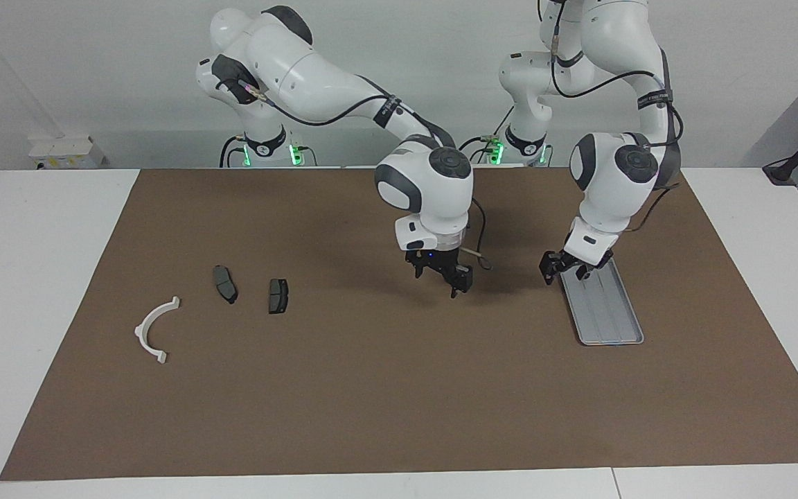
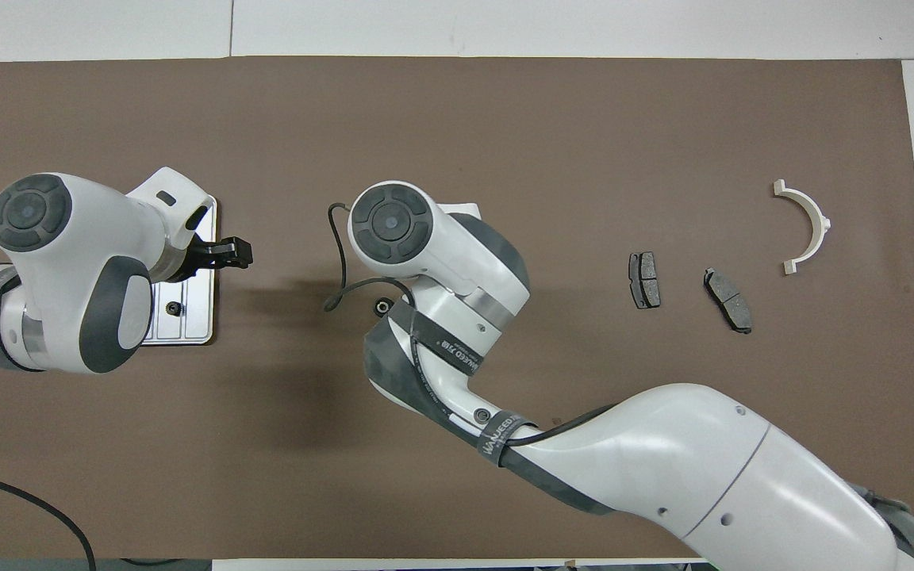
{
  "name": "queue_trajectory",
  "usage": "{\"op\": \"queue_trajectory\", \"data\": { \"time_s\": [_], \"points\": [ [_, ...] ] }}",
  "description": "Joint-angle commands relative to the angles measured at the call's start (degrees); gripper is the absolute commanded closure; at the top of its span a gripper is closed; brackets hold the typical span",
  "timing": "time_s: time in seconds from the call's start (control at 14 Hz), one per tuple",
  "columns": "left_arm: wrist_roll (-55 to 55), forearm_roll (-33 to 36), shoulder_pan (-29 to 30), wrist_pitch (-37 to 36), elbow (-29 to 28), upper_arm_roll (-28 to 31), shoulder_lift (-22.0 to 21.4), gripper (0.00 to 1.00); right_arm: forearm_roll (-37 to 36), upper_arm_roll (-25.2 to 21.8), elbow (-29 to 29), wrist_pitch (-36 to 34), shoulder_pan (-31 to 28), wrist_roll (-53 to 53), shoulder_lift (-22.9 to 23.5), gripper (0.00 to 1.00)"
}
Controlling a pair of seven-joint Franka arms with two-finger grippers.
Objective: Pick bearing gear from pile to tray
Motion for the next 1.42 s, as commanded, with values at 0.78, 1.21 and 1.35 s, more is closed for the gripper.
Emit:
{"op": "queue_trajectory", "data": {
  "time_s": [0.78, 1.21, 1.35],
  "points": [
    [-29.6, 0.7, -21.6, 5.8, 2.7, 1.1, 10.4, 0.19, 10.2, 0.7, -1.1, -12.1, -25.2, -60.4, -9.4, 0.00],
    [-29.7, 0.7, -21.4, 6.0, 2.6, 1.1, 10.4, 0.47, 11.2, -5.9, -4.2, -12.7, -23.3, -72.2, -16.3, 0.00],
    [-29.6, 0.7, -21.4, 5.2, 2.6, 1.1, 10.3, 0.84, 15.6, -11.7, -6.0, -12.6, -20.8, -76.8, -19.5, 0.00]
  ]
}}
